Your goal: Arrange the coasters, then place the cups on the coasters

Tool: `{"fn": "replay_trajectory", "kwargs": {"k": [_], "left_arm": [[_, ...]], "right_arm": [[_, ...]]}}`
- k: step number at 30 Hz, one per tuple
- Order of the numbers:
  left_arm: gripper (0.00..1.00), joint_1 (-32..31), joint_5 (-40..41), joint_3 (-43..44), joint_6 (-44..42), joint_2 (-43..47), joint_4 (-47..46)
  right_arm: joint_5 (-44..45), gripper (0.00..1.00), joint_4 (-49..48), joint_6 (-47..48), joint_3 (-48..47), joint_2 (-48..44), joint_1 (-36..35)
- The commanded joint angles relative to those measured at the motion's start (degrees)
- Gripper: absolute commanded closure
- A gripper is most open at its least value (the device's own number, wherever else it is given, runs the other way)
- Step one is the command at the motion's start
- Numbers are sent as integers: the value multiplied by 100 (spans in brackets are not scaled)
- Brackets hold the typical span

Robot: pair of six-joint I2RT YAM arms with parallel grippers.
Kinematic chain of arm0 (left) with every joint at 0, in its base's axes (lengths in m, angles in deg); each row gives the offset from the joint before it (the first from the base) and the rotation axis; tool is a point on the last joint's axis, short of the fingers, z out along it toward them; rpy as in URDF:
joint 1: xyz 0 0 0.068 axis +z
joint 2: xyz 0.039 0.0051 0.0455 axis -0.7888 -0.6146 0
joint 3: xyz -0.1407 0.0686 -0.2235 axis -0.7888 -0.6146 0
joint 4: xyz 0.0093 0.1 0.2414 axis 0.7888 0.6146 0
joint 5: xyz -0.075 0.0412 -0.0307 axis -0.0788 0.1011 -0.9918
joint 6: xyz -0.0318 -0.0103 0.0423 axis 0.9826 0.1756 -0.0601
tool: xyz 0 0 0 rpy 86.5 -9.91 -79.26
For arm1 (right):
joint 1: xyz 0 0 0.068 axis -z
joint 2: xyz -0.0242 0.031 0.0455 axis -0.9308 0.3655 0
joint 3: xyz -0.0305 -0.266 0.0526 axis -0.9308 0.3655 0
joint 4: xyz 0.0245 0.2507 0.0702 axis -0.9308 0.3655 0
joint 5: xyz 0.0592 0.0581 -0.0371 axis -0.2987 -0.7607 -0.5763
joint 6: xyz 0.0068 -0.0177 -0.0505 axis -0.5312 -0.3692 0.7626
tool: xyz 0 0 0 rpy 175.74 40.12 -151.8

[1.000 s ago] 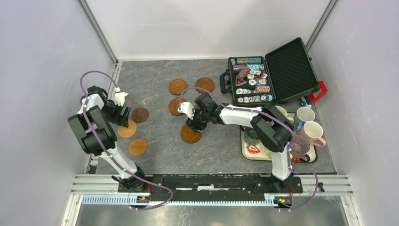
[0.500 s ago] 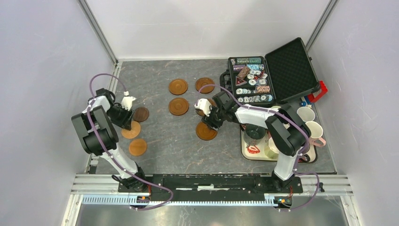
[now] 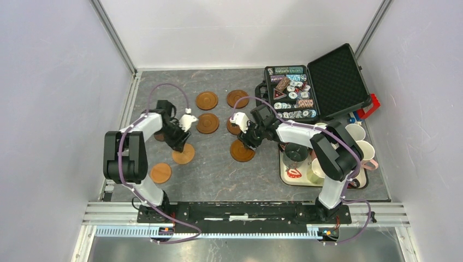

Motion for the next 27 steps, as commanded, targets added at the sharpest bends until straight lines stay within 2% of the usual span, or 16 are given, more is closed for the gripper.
{"fn": "replay_trajectory", "kwargs": {"k": [1,5,9,18,23,27], "left_arm": [[54,-789,-273,55,1008,-164,-481],[54,-1356,-310,189,1483,-389,-695],[54,-1655,-351,390,1925,-592,-873],[51,-1791,-314,639,2346,-637,-949],[37,-1508,-760,796,2322,-197,-427],[23,-803,-932,1149,2266,115,-42]], "right_arm": [[331,44,132,11,-78,229,107],[296,43,55,-57,-106,286,107],[290,44,-24,-144,-116,343,111],[67,43,-189,-324,-235,380,107],[-205,35,-255,-434,-346,134,98],[-367,26,-351,-581,-513,-88,9]]}}
